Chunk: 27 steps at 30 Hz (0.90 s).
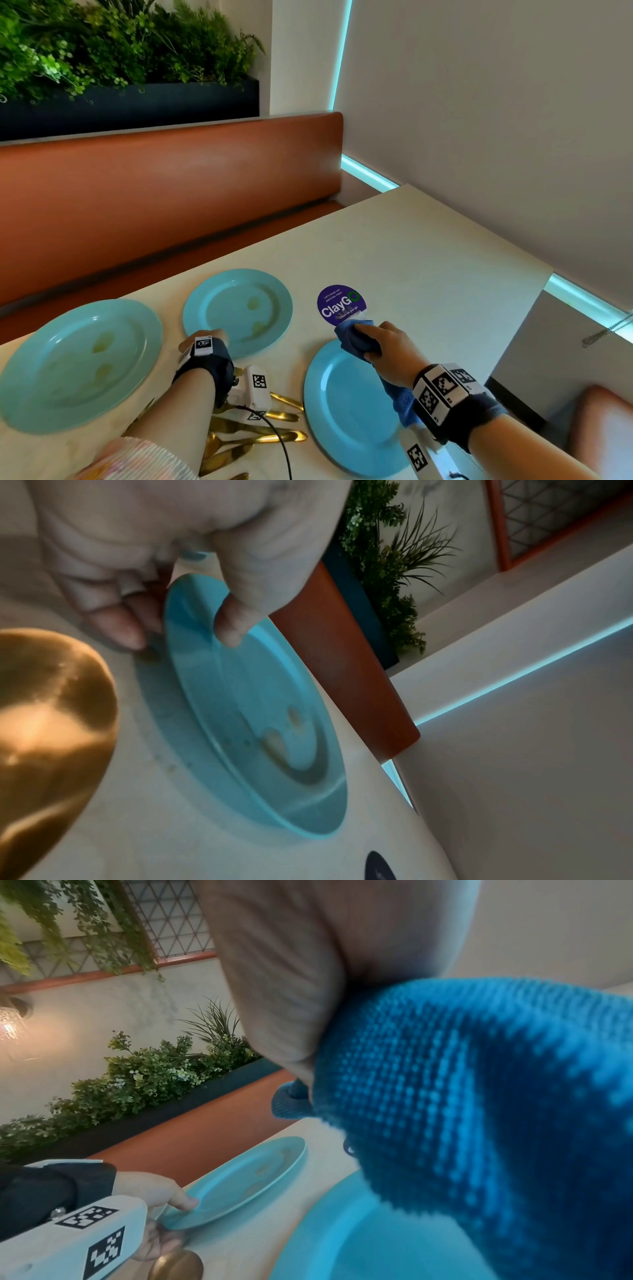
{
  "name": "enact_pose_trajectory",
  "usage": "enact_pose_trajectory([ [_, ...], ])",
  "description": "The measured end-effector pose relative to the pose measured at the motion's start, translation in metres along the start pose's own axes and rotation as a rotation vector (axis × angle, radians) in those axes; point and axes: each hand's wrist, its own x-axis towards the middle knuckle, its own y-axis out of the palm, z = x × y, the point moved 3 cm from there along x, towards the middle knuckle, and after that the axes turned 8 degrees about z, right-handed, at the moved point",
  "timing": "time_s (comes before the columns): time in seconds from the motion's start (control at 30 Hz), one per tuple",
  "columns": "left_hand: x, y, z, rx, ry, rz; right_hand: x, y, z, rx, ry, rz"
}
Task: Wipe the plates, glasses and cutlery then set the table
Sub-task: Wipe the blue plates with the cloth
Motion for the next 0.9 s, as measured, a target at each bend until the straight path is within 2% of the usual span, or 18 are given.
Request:
enact_pose_trajectory([
  [0.13,-0.012,-0.006,-0.008,-0.159,0.0,-0.025,-0.004,-0.004,0.001,0.018,0.03,-0.019],
  [0.2,-0.013,-0.005,-0.014,-0.328,0.006,-0.051,-0.007,-0.007,0.007,0.019,0.022,-0.032],
  [0.33,-0.033,-0.011,-0.027,-0.542,0.08,-0.089,-0.016,-0.015,0.027,-0.006,-0.03,-0.046],
  [0.5,-0.057,-0.024,-0.028,-0.594,0.168,-0.085,-0.039,-0.024,0.053,-0.036,-0.131,-0.082],
  [0.73,-0.098,-0.037,-0.018,-0.649,0.356,0.049,-0.066,-0.023,0.079,-0.087,-0.174,-0.161],
  [0.9,-0.137,-0.053,-0.01,-0.571,0.493,0.11,-0.09,-0.01,0.096,-0.274,-0.207,-0.089],
])
